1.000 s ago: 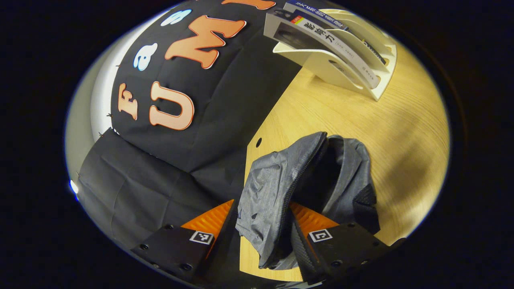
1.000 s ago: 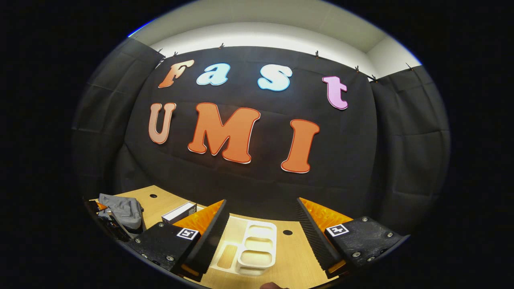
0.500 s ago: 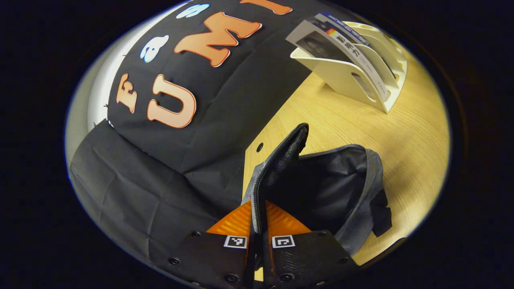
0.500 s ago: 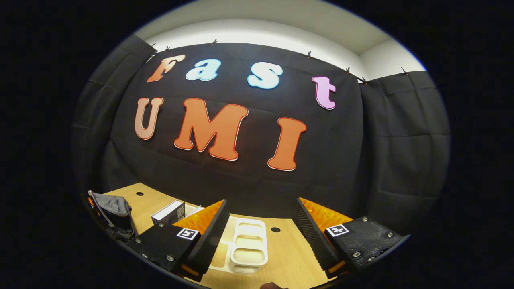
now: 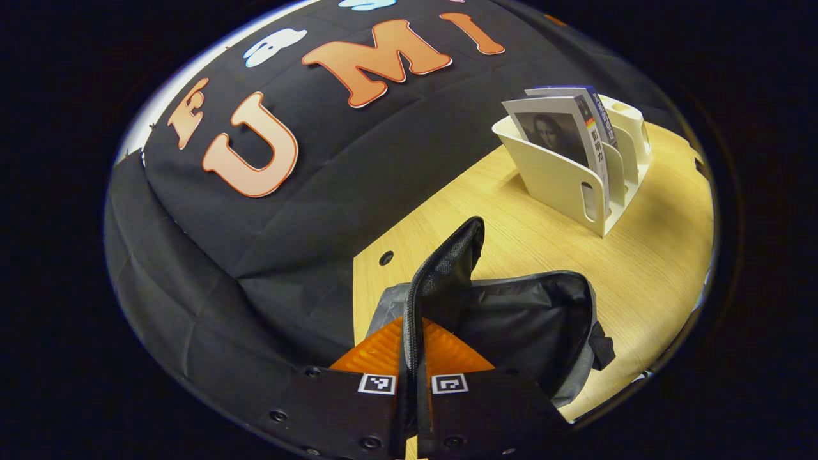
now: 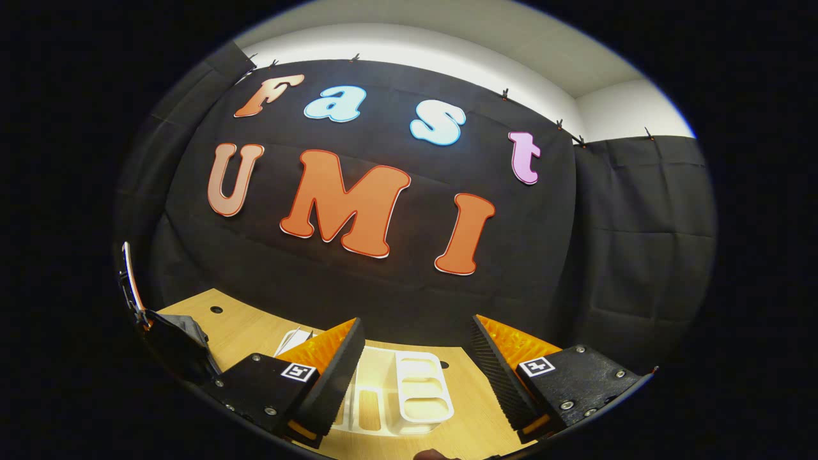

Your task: Open the schoolbag, grab two books from the bookshelf and put them into the schoolbag.

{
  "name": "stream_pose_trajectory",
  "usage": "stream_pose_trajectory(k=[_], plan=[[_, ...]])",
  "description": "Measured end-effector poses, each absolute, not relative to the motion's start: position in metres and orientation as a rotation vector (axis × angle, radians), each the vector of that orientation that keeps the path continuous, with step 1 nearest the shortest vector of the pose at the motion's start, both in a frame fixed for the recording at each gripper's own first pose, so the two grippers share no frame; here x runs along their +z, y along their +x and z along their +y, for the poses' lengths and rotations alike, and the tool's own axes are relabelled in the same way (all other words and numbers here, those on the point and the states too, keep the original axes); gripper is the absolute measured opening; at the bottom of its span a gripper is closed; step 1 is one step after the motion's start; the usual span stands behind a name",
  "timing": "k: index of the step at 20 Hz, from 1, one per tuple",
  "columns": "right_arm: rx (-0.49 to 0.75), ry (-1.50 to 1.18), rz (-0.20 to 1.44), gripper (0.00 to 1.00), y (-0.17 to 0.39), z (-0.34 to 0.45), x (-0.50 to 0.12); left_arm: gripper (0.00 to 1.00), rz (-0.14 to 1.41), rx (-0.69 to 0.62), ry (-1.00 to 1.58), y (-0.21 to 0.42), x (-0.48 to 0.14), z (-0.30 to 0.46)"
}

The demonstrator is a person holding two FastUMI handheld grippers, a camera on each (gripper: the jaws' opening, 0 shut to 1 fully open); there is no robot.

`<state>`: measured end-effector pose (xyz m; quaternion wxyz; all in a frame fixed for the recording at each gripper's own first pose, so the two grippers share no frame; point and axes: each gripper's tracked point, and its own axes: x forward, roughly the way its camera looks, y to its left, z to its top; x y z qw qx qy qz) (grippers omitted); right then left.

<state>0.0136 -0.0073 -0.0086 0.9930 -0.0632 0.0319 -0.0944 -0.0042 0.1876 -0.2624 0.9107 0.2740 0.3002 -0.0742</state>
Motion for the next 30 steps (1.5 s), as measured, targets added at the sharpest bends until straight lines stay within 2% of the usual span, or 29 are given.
stream_pose_trajectory(k=[9, 14, 22, 30], plan=[[-0.196, -0.164, 0.189, 0.99, 0.035, 0.053, -0.007, 0.06, 0.7, -0.436, 0.422, 0.019, -0.238, 0.199], [-0.165, -0.067, 0.292, 1.0, 0.048, 0.081, -0.01, 0.05, 0.724, -0.577, 0.416, 0.03, -0.22, 0.201], [0.003, -0.026, 0.519, 1.0, 0.088, 0.113, -0.036, 0.05, 0.802, -0.626, 0.351, 0.052, -0.201, 0.214], [0.189, 0.014, 0.833, 1.0, 0.113, 0.135, -0.101, 0.05, 0.831, -0.585, 0.375, 0.063, -0.191, 0.211]])
